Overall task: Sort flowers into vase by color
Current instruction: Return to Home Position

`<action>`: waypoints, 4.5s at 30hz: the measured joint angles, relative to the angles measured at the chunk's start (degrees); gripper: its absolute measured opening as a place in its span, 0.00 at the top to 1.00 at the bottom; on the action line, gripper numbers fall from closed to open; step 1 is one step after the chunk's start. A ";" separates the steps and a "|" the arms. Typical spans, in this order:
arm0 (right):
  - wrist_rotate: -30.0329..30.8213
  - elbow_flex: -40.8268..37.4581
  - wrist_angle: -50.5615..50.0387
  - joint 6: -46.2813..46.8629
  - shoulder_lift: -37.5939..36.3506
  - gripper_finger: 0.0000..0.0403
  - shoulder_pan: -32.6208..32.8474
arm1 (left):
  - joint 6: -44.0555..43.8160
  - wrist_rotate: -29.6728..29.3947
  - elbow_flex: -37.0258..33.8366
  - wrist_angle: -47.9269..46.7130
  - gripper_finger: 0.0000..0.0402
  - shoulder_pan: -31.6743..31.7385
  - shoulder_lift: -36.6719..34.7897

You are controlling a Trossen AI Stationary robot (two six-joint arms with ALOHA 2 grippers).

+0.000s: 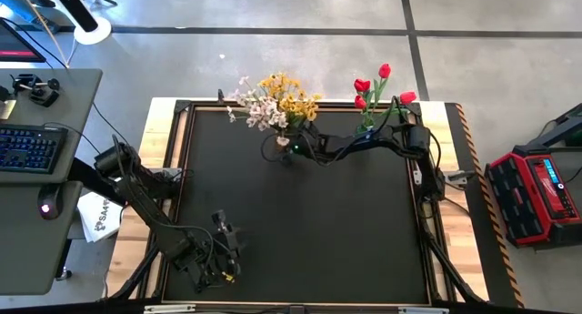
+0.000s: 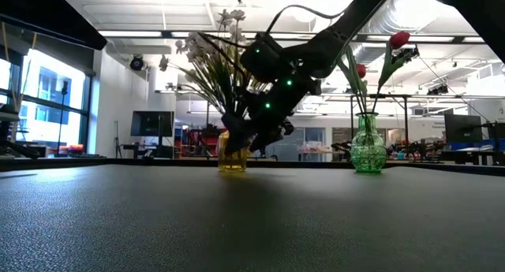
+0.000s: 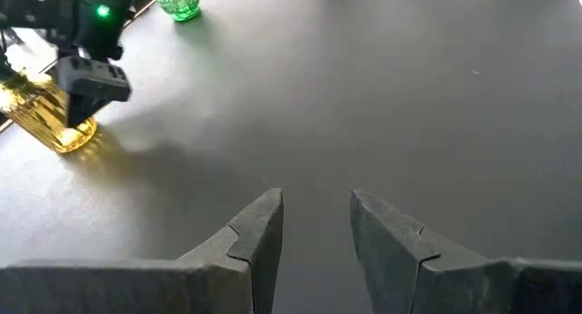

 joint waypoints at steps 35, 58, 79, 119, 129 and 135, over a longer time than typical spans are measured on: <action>-14.50 -31.65 -3.82 5.87 -34.13 0.73 26.82 | -1.06 0.73 -5.06 7.15 0.70 -0.02 0.00; -5.57 -66.04 3.95 2.92 -111.58 0.80 33.97 | 2.60 1.19 -7.80 14.12 0.70 3.70 0.00; -29.71 -72.59 3.11 3.24 -119.55 0.80 8.86 | 43.65 17.60 -26.27 71.85 0.70 19.95 -13.25; -23.34 -72.63 -0.68 3.05 -119.32 0.80 7.45 | 48.58 44.54 -55.58 37.38 0.80 42.26 -93.96; -23.34 -72.63 -2.82 3.05 -119.32 0.80 7.45 | 53.69 61.89 -55.54 36.76 0.99 48.04 -94.07; -23.34 -72.63 -3.13 3.05 -119.32 0.80 7.45 | 57.78 64.91 -55.58 32.07 0.99 49.66 -94.03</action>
